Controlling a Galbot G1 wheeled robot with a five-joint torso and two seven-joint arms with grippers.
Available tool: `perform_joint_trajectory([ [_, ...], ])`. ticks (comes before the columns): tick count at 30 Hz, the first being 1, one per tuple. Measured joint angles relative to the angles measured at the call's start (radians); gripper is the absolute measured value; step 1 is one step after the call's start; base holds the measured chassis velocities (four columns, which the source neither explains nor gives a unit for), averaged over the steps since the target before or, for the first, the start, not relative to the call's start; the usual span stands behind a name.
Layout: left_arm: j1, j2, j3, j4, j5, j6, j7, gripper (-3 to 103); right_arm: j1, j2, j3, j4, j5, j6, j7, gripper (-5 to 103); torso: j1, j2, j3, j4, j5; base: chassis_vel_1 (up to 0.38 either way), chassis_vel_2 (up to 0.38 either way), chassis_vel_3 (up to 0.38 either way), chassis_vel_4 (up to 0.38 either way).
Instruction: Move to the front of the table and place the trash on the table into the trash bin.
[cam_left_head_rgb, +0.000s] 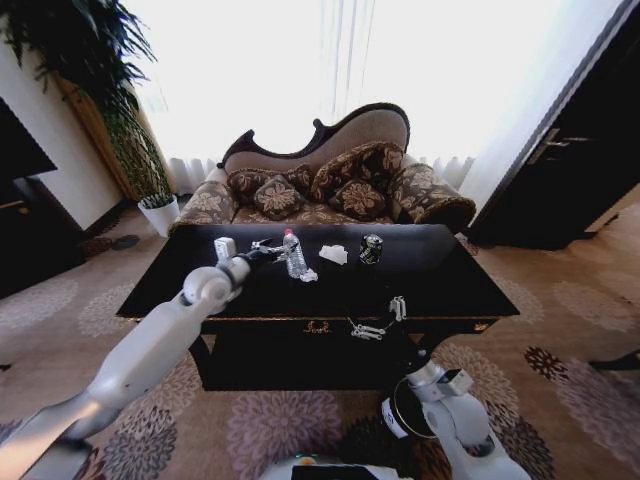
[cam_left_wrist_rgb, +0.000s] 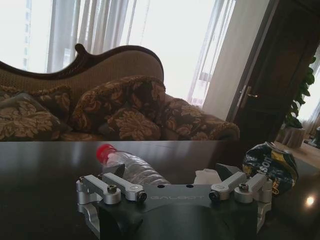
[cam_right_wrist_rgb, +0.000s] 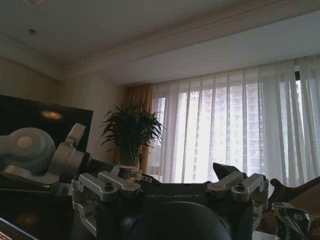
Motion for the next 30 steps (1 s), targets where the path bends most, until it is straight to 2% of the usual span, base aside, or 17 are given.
perform_joint_trajectory([
  [17, 0.070, -0.021, -0.022, -0.010, 0.038, 0.001, 0.038, 100, 0.027, -0.011, -0.009, -0.038, 0.003, 0.018, -0.030, 100, 0.000, 0.000, 0.000, 0.0003, 0.0000, 0.000, 0.000, 0.000, 0.000],
  [30, 0.041, -0.069, 0.003, 0.072, 0.063, -0.014, 0.067, 100, 0.022, -0.016, -0.007, -0.046, 0.007, 0.032, -0.043, 100, 0.000, 0.000, 0.000, 0.0001, 0.0000, 0.000, 0.000, 0.000, 0.000],
])
